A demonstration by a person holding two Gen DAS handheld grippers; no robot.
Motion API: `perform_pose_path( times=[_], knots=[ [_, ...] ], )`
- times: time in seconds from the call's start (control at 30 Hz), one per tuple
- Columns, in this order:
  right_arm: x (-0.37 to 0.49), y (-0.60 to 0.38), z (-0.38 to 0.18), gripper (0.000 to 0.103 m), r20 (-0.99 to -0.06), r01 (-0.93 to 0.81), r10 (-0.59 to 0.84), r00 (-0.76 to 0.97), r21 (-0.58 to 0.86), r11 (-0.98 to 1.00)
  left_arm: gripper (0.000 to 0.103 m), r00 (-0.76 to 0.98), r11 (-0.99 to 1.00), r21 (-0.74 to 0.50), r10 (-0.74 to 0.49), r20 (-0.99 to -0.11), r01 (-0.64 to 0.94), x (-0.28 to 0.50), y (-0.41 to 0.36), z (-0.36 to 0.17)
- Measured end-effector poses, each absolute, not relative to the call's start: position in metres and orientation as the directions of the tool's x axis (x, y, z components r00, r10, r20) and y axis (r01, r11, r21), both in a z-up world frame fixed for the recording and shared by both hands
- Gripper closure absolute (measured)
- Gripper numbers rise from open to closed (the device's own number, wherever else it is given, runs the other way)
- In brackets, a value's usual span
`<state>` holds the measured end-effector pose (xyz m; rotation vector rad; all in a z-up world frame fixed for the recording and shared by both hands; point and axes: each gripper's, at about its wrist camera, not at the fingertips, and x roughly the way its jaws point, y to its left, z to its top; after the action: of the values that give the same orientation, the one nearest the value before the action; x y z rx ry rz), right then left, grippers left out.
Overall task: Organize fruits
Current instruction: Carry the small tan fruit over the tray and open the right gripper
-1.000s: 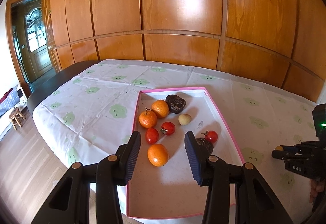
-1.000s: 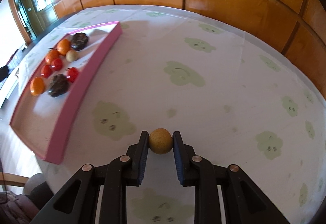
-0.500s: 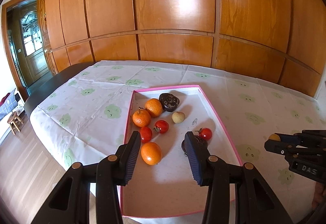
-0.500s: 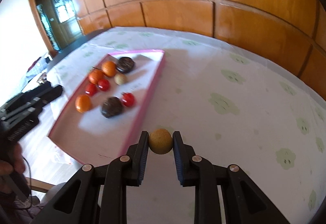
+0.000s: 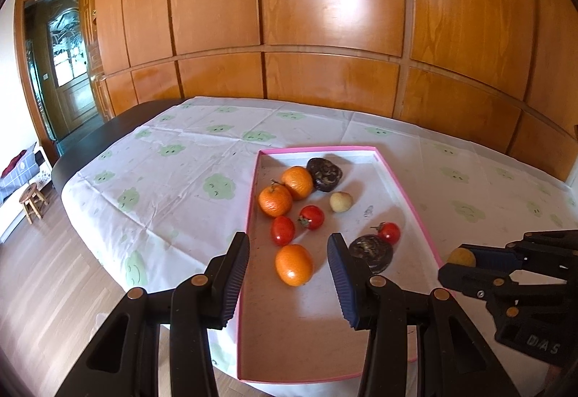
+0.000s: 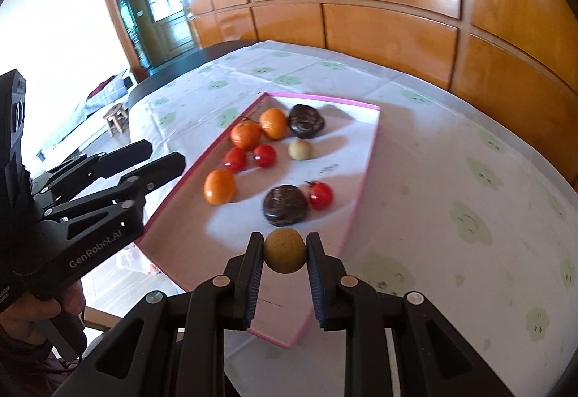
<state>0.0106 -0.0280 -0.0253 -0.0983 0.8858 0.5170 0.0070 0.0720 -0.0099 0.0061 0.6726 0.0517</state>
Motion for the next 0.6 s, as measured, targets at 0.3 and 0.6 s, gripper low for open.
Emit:
perform_pose_path(
  times=[0.3,0.6],
  knots=[
    [0.031,0.0,-0.036,0.079,-0.783,-0.494,0.377,0.494,0.104,0.863,0.052,0.779,0.997,0.016,0.069,-0.623,-0.076,0.009,0.081,-0.012],
    [0.049,0.002,-0.052,0.075,-0.807,-0.451,0.334,0.487,0.095,0.887,0.042,0.773,0.996,0.007,0.069,-0.631,-0.084,0.011,0.083,-0.014]
  ],
)
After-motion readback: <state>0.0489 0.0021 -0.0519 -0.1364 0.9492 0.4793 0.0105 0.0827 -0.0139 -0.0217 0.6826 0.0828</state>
